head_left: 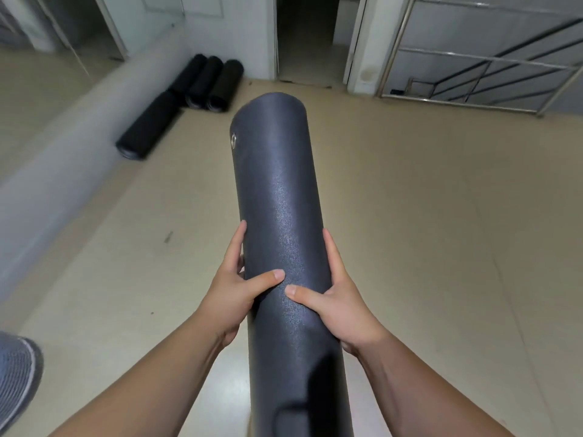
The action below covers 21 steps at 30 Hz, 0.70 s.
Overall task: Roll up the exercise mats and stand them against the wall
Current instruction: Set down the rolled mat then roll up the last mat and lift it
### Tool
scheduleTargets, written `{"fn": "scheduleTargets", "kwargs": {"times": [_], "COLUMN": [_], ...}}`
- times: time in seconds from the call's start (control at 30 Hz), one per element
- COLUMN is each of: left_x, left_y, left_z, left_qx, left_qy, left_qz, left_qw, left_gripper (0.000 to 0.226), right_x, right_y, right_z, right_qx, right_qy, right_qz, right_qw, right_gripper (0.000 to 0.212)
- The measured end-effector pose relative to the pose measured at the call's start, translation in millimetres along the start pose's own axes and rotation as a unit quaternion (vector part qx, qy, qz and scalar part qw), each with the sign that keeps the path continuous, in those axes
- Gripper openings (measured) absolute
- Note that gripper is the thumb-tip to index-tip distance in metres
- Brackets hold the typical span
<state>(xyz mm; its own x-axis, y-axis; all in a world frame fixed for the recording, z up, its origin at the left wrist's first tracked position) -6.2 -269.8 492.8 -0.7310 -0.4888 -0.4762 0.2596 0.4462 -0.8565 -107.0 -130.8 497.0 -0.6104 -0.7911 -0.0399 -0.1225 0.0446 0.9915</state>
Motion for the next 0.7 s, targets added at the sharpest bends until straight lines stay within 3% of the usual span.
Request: {"fn": "scheduleTargets", "kwargs": {"times": [0.13,0.23,0.4,0.7], "left_x": [-70.1,-90.1,-66.8,47.1], "left_y": [-137.3,-212.6,-299.7,-420.4], "left_z": [27.5,39.6,49.0,85.8], "left_qx": [0.004,0.016,0.046,0.055], "left_qy": [-0.007,-0.004,0.003,-0.059], "left_qz": [-0.013,-0.029,-0.047,-0.106], "left_qw": [1.0,0.999,0.998,0.991], "left_gripper": [0.105,0.105,0.107,0.109], "right_x": [8.1,24.9,82.3,277.8], "right_y": [132.1,193.6,242.9,290.7], "right_z": [-67.3,-97.0,-113.8,-124.9], "right_qx": [0.01,0.004,0.017,0.013], "right_qy": [0.001,-0.009,-0.04,0.052], "right_qz": [0.021,0.045,0.058,0.074], "right_qw": [1.0,0.999,0.997,0.996], "right_gripper": [0.106,0.099,0.091,0.094]}}
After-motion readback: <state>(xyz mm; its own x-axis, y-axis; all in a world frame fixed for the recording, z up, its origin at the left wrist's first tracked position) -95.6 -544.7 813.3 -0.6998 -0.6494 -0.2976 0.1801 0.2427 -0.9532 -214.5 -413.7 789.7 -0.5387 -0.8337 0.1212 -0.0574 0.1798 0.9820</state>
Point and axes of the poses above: each hand's wrist, its own x-axis towards the middle knuckle, its own z-axis out of the back of the hand, y = z × x, the point moved 7 cm from there along x, towards the middle knuckle, and after that the axes turned 13 degrees about z, right-handed, at the moved point
